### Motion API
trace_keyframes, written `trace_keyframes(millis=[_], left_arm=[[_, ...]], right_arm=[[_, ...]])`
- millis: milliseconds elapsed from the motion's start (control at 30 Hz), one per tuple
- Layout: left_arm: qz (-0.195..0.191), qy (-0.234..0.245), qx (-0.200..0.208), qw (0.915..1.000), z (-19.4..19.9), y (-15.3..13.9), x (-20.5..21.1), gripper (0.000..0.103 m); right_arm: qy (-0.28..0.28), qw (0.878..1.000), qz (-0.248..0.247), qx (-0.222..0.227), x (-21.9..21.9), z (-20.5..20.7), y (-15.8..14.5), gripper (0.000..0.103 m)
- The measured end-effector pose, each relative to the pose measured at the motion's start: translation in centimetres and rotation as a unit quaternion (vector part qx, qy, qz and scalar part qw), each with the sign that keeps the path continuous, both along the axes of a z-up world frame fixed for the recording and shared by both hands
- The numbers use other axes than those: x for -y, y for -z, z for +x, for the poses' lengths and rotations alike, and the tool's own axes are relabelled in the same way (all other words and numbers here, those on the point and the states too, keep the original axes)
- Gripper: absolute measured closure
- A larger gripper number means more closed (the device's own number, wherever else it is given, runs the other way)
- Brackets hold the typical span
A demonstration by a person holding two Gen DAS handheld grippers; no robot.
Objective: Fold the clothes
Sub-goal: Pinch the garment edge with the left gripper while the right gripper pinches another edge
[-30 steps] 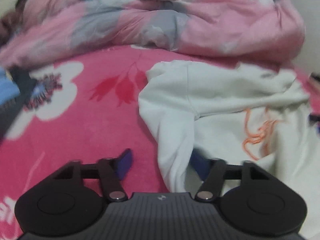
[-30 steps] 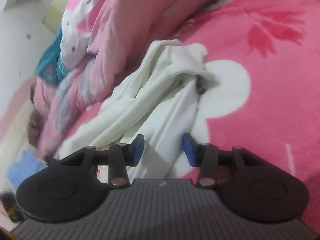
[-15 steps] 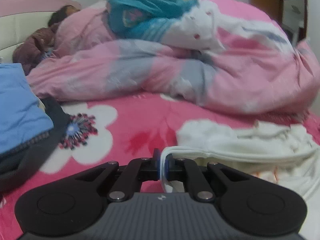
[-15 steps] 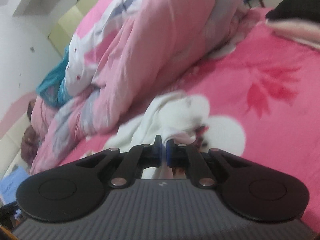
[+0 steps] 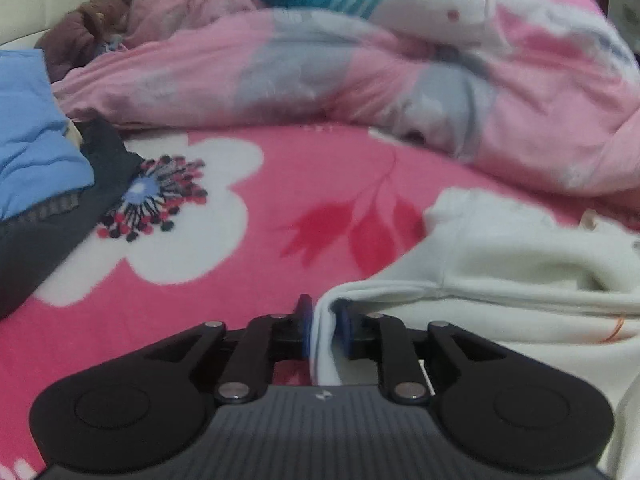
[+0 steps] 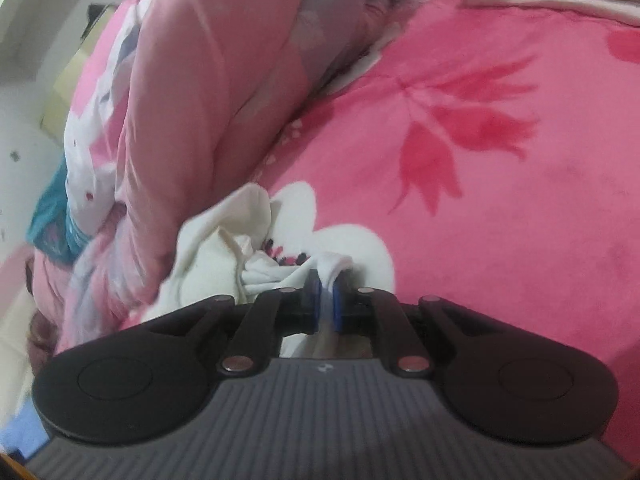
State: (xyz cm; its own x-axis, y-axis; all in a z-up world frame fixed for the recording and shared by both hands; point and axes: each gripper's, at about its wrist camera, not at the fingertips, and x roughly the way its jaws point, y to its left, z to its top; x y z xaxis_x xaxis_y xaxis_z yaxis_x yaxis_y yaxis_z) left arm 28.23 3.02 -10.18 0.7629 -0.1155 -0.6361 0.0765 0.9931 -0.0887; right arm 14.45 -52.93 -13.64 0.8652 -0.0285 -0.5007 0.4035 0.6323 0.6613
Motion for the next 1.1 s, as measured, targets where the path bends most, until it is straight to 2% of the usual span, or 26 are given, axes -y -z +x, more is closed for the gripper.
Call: trace_keyframes(millis=[33,100,167,300,367,467,567,667,733,800,867,900,933,1100], left_arm=[[-0.007,0.000,-0.001,1.0000,-0.2,0.0,-0.3,0.065],[-0.020,-0.001,0.000,0.9998,-0.8,-0.1,-0.8,0.051],[-0.017,-0.001,0.011,0.9998,-1.5,-0.1,-0.9,0.051],[-0.011,0.009,0.030,0.9995,-2.7,-0.4,-0.8,0.051],[-0.007,0.020,0.037,0.9991,-3.1,-0.6,-0.6,0.051],[-0.001,0.036,0.048,0.9982,-3.8,-0.9,-0.3,0.051],[0.005,0.052,0.060,0.9969,-4.4,-1.2,0.1,0.051],[0.010,0.068,0.071,0.9951,-5.1,-1.5,0.4,0.051],[-0.003,0.067,0.056,0.9962,-4.6,-1.1,0.0,0.051],[-0.016,0.066,0.041,0.9968,-4.2,-0.7,-0.4,0.051],[-0.030,0.065,0.027,0.9971,-3.7,-0.2,-0.8,0.052],[-0.035,0.060,0.018,0.9974,-3.4,0.1,-1.0,0.053],[-0.041,0.055,0.009,0.9976,-3.2,0.5,-1.2,0.055],[-0.062,0.048,0.006,0.9969,-3.0,0.4,-2.0,0.056]], right_arm=[[0.002,1.000,-0.004,-0.006,0.1,-0.4,-0.5,0.088],[0.008,0.999,-0.022,-0.021,0.0,-1.9,-1.8,0.082],[0.007,1.000,-0.024,-0.008,-0.2,-3.5,-3.5,0.082],[-0.033,0.997,-0.062,0.018,-2.7,-3.5,-8.1,0.078],[-0.069,0.992,-0.101,0.010,-5.1,-1.7,-10.1,0.072],[-0.110,0.985,-0.130,-0.008,-8.4,2.3,-11.1,0.067],[-0.116,0.985,-0.122,-0.044,-9.9,6.6,-9.7,0.067],[-0.039,0.985,-0.132,-0.106,-10.0,8.5,-7.9,0.067],[-0.010,0.989,-0.106,-0.101,-9.0,8.0,-6.6,0.066],[-0.017,0.994,-0.072,-0.086,-8.1,7.3,-5.4,0.064],[-0.036,0.991,-0.085,-0.096,-8.4,7.2,-4.9,0.070],[-0.043,0.990,-0.096,-0.094,-8.9,7.2,-5.2,0.087],[-0.049,0.989,-0.107,-0.091,-9.4,7.2,-5.5,0.095],[-0.050,0.983,-0.164,-0.066,-11.8,6.4,-9.1,0.098]])
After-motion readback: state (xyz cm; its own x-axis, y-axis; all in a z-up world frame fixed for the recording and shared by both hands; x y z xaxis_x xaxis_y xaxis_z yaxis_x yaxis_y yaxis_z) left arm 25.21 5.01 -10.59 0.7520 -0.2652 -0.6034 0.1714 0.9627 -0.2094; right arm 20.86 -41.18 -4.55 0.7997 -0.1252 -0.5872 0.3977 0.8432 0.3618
